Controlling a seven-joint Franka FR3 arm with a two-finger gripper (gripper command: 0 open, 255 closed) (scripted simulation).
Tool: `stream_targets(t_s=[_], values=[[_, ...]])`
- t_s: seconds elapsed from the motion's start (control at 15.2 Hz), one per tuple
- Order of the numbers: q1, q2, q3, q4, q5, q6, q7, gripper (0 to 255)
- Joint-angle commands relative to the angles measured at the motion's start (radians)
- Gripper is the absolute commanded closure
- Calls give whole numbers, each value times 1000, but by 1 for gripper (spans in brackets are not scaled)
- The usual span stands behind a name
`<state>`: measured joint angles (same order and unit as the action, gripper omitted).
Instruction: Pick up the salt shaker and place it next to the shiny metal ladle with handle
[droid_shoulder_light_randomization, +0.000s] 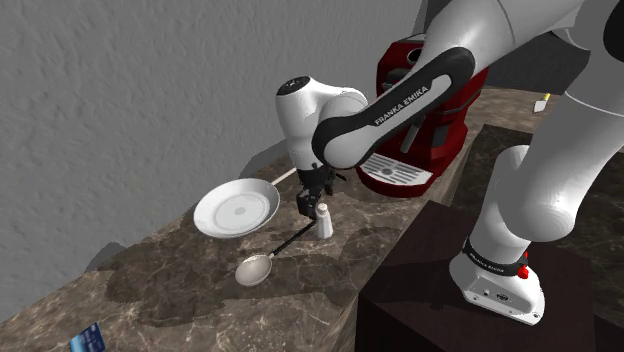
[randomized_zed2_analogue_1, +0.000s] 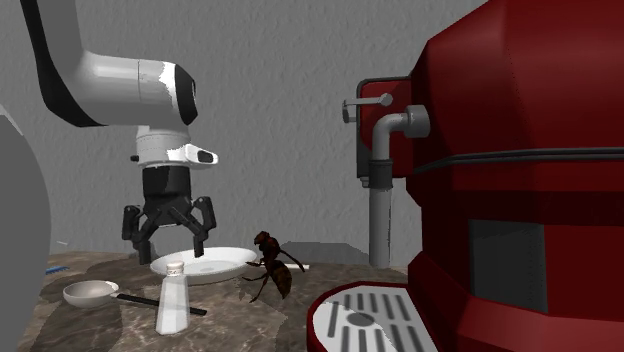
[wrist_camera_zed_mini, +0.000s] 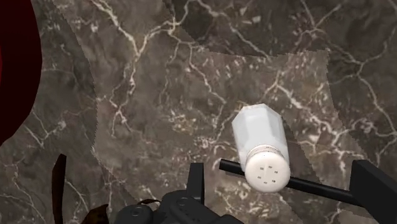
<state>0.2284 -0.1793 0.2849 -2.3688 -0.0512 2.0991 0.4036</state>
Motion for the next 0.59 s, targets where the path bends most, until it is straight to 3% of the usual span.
stream_targets(t_s=[0.0,0.53], values=[[2,-30,-2,41,11,-70,-10,0],[3,-38,-3,61,14,-98,-12,0]])
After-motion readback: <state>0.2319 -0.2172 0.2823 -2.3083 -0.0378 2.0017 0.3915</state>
